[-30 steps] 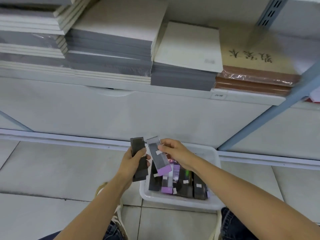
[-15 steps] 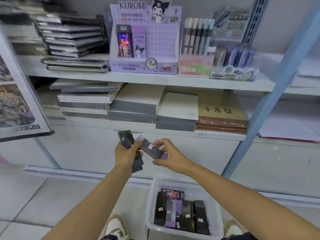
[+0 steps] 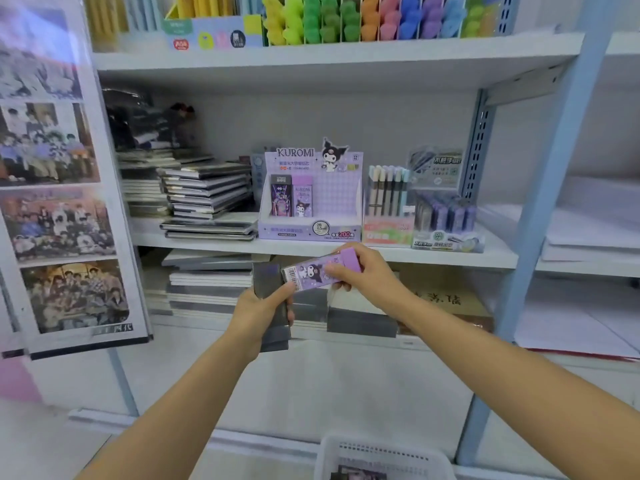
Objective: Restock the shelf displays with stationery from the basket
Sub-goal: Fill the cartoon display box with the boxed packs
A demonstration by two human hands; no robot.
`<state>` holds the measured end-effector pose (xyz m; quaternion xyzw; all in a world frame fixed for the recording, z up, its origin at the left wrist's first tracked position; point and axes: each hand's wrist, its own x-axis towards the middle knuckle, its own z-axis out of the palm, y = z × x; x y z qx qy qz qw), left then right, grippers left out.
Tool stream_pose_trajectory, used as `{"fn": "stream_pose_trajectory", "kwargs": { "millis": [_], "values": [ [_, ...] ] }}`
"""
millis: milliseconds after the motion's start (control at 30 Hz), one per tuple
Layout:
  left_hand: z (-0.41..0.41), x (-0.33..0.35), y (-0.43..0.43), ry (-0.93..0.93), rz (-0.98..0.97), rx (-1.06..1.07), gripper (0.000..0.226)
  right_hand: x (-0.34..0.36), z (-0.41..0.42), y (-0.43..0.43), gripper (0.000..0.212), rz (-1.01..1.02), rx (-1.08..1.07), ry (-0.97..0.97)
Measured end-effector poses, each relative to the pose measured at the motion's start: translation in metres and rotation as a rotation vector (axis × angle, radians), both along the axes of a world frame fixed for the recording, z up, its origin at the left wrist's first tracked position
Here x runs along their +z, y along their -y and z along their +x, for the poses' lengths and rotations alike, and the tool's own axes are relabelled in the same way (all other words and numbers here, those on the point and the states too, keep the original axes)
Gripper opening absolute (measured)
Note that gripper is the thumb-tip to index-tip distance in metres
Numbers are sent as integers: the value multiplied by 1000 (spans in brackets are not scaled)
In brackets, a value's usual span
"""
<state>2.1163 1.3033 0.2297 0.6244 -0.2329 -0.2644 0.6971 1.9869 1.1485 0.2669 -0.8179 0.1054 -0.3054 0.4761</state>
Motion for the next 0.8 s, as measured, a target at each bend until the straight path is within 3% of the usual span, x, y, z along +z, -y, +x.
{"fn": "stream_pose_trajectory", "kwargs": {
  "millis": [167, 267, 433, 600, 800],
  "values": [
    [22, 43, 6, -88, -79, -70, 12, 56, 30, 12, 6, -74, -74, 33],
    [41, 62, 13, -122, -112, -91, 6, 84, 51, 25, 11, -255, -198, 10],
    [76, 72, 21, 35, -140, -82, 21, 113, 90, 52, 19, -459, -335, -11],
    [104, 74, 30, 69, -151, -26, 16, 114, 125, 73, 17, -585, -319, -114],
    [118, 72, 46, 119, -195, 12, 28, 111, 150, 86, 10, -734, -284, -286]
  ]
}}
